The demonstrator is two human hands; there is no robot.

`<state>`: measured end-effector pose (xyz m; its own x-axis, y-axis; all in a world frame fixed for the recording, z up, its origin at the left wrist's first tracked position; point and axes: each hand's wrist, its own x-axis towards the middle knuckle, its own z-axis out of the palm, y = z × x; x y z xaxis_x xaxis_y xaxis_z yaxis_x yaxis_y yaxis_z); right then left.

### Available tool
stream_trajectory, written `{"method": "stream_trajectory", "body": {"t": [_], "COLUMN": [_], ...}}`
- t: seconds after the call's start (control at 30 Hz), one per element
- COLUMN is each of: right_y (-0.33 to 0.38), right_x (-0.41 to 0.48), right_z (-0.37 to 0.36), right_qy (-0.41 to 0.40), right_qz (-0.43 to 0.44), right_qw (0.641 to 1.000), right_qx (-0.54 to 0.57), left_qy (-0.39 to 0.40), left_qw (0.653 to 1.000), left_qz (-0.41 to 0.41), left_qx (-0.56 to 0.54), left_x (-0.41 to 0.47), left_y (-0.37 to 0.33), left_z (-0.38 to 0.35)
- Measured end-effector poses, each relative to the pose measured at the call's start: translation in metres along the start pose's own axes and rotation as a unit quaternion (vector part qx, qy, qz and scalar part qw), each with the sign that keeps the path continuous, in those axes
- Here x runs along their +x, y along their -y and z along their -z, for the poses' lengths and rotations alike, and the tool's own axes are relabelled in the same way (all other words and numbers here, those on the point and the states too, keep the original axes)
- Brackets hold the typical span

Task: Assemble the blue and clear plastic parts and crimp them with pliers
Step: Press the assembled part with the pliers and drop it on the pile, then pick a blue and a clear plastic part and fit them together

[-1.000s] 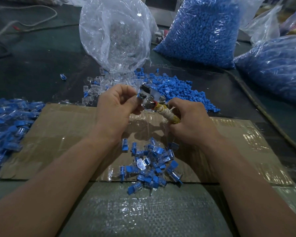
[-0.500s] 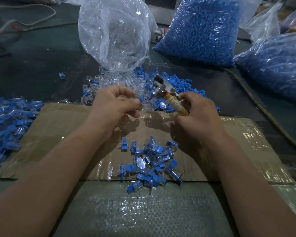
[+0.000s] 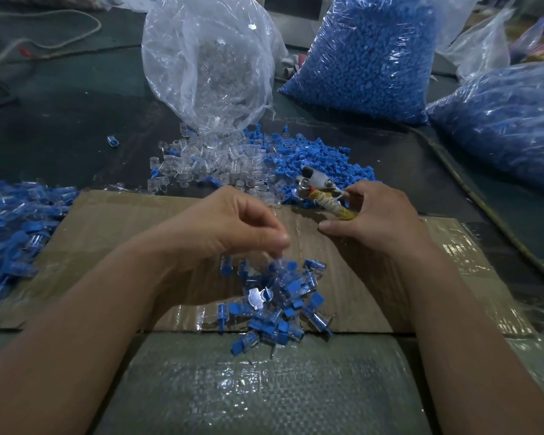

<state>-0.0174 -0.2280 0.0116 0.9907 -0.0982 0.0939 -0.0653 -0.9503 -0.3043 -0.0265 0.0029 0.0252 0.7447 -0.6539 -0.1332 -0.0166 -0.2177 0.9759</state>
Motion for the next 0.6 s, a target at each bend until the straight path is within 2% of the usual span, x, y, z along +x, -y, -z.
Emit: {"method": "stream_trajectory", "body": {"t": [0.03,0.1,0.17,0.23,0.3,0.37,0.47,0.6], "right_y": [0.0,0.0,-0.001,-0.002,-0.004,-0.006,-0.01,-0.013], "right_x": [0.0,0.0,0.001,0.001,0.002,0.002,0.003,0.005], "right_z": [0.0,0.0,0.0,0.001,0.001,0.001,0.001,0.0], "right_qy": [-0.002,-0.006,-0.012,-0.015,-0.013,-0.012,-0.01,0.006], "right_qz": [-0.007,-0.023,-0.041,-0.059,-0.076,-0.092,-0.113,-0.133], "right_qw": [1.0,1.0,0.999,0.998,0.997,0.995,0.993,0.991], "right_qx": [0.0,-0.002,-0.009,-0.012,-0.015,-0.022,-0.021,-0.012], "left_qy": [-0.043,-0.183,-0.351,-0.434,-0.419,-0.365,-0.319,-0.327], "left_qw": [0.999,0.981,0.935,0.886,0.867,0.865,0.863,0.849], "left_qz": [0.001,-0.016,-0.036,-0.038,-0.029,-0.011,0.027,0.012], "left_qx": [-0.029,-0.07,0.025,0.157,0.269,0.345,0.39,0.416], "left_x": [0.001,0.006,0.014,0.018,0.022,0.027,0.032,0.032], "left_y": [0.0,0.004,0.012,0.019,0.026,0.032,0.039,0.042], "left_z": [-0.001,-0.002,0.002,0.008,0.015,0.019,0.02,0.021]}}
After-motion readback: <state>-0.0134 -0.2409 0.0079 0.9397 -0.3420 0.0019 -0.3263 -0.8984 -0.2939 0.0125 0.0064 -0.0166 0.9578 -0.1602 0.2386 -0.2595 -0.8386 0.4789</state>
